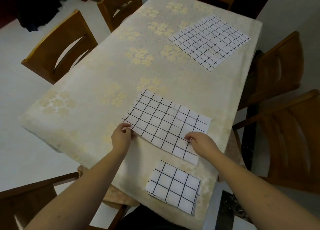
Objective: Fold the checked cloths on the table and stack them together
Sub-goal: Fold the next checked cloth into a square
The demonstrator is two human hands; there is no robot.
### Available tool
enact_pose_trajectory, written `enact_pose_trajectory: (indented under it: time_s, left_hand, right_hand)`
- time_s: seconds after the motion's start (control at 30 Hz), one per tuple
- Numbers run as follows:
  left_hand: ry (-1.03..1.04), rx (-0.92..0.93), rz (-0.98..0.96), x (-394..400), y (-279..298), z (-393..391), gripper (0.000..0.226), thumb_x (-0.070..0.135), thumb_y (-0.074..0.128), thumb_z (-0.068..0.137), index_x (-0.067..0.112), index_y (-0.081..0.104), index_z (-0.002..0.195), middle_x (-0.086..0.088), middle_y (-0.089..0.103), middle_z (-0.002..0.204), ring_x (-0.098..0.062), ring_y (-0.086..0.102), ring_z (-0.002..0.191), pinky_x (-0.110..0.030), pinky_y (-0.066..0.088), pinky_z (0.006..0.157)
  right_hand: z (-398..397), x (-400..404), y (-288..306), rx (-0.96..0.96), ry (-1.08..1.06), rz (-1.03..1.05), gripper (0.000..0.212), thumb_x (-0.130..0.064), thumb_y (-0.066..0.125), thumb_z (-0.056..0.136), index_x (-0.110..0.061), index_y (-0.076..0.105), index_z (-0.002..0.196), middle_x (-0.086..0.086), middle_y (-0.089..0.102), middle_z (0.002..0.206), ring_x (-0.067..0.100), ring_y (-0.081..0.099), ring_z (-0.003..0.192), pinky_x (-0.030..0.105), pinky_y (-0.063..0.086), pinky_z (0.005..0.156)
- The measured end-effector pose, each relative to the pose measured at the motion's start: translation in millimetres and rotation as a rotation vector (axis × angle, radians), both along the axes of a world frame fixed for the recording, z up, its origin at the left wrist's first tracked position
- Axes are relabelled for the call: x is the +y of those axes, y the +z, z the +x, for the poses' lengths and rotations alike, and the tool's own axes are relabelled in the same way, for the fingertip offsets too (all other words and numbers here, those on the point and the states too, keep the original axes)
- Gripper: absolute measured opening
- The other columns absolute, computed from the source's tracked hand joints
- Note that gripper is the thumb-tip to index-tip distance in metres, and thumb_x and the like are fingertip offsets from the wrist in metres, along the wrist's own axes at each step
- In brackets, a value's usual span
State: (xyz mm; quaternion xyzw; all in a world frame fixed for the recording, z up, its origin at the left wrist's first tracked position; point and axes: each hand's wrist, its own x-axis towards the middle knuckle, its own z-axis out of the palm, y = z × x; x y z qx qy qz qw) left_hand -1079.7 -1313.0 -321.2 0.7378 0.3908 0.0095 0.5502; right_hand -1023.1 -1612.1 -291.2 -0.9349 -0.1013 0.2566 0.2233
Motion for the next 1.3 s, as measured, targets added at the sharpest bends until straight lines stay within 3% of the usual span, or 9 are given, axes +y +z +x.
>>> enact_pose_trajectory:
  time_s: [0.07, 0.2, 0.33, 0.43, 0.53, 0.63, 0.93, 1.17, 1.3]
  left_hand:
    - [0.067, -0.013, -0.113, -3.5, -4.4, -5.6, 0.029, 0.018, 0.042, 0.094, 0.033, 0.057, 0.114, -0.009, 0.073, 0.079, -0.03, 0.072, 0.082, -0.048, 0.059, 0.081]
    - [0.126, -0.049, -0.312, -20.6, -8.6, -14.1, 0.064, 0.03, 0.051, 0.093, 0.05, 0.019, 0.145, -0.006, 0.065, 0.075, -0.024, 0.065, 0.083, -0.043, 0.053, 0.087]
    - [0.255, -0.078, -0.612, -39.9, -7.7, -21.9, 0.068, 0.03, 0.067, 0.088, 0.041, 0.025, 0.141, -0.009, 0.074, 0.102, -0.022, 0.07, 0.101, -0.04, 0.051, 0.098]
    - [0.112, -0.061, -0.68, -49.7, -9.3, -24.6, 0.054, 0.028, 0.067, 0.09, 0.015, 0.042, 0.136, -0.01, 0.069, 0.114, -0.02, 0.069, 0.106, -0.037, 0.052, 0.098]
    - [-0.112, 0.067, -0.488, -52.3, -12.8, -21.0, 0.036, 0.037, 0.067, 0.088, 0.007, 0.059, 0.106, -0.002, 0.066, 0.085, -0.014, 0.068, 0.083, -0.033, 0.054, 0.087]
    - [-0.198, 0.146, -0.302, -51.4, -12.1, -11.3, 0.035, 0.04, 0.072, 0.083, 0.015, 0.049, 0.075, 0.002, 0.052, 0.065, -0.015, 0.055, 0.067, -0.031, 0.044, 0.067]
    - [-0.212, 0.232, -0.079, -46.2, -9.9, 11.9, 0.036, 0.038, 0.058, 0.094, 0.007, 0.06, 0.076, -0.006, 0.072, 0.073, -0.021, 0.07, 0.072, -0.033, 0.054, 0.068]
    - [-0.008, 0.163, -0.059, -43.8, -2.5, 21.0, 0.039, 0.029, 0.048, 0.1, 0.011, 0.042, 0.066, -0.004, 0.039, 0.061, -0.017, 0.037, 0.058, -0.033, 0.031, 0.055]
    - [0.024, 0.086, -0.071, -46.6, 2.8, 19.0, 0.038, 0.027, 0.045, 0.102, 0.014, 0.039, 0.067, -0.001, 0.035, 0.061, -0.014, 0.032, 0.057, -0.031, 0.03, 0.054]
  right_hand:
    - [15.2, 7.9, 1.6, -0.008, -0.079, 0.054, 0.043, -0.005, 0.036, 0.094, -0.022, 0.065, 0.119, -0.004, 0.064, 0.122, 0.018, 0.059, 0.111, 0.03, 0.048, 0.091]
    - [53.7, 23.6, -4.0, -0.04, -0.186, 0.092, 0.04, -0.005, 0.038, 0.095, -0.018, 0.06, 0.125, 0.0, 0.064, 0.12, 0.019, 0.058, 0.106, 0.026, 0.042, 0.083]
    - [93.3, 39.0, -12.1, -0.014, -0.171, 0.07, 0.044, -0.012, 0.049, 0.094, -0.019, 0.049, 0.137, 0.004, 0.058, 0.132, 0.025, 0.054, 0.119, 0.035, 0.045, 0.097]
    - [120.7, 51.8, -17.1, -0.016, -0.084, -0.03, 0.049, -0.016, 0.051, 0.095, -0.019, 0.041, 0.143, 0.008, 0.051, 0.14, 0.031, 0.047, 0.127, 0.044, 0.041, 0.104]
    - [140.6, 62.9, -24.3, 0.01, -0.079, -0.068, 0.05, -0.023, 0.056, 0.095, -0.019, 0.041, 0.143, 0.009, 0.052, 0.14, 0.031, 0.047, 0.127, 0.045, 0.039, 0.105]
    - [153.6, 70.8, -28.3, 0.002, -0.076, -0.127, 0.05, -0.031, 0.064, 0.09, -0.022, 0.048, 0.137, 0.008, 0.052, 0.134, 0.032, 0.047, 0.123, 0.043, 0.04, 0.102]
    - [177.8, 82.0, -32.5, 0.052, -0.091, -0.213, 0.042, -0.041, 0.078, 0.078, -0.024, 0.057, 0.11, -0.001, 0.061, 0.11, 0.025, 0.046, 0.116, 0.035, 0.032, 0.089]
    - [175.9, 78.7, -34.1, 0.016, -0.09, -0.164, 0.037, -0.04, 0.078, 0.077, -0.024, 0.059, 0.104, -0.006, 0.055, 0.092, 0.025, 0.047, 0.109, 0.035, 0.029, 0.083]
    - [175.1, 77.1, -36.2, -0.001, -0.113, -0.132, 0.032, -0.039, 0.076, 0.08, -0.024, 0.06, 0.103, -0.006, 0.056, 0.091, 0.024, 0.047, 0.108, 0.034, 0.029, 0.082]
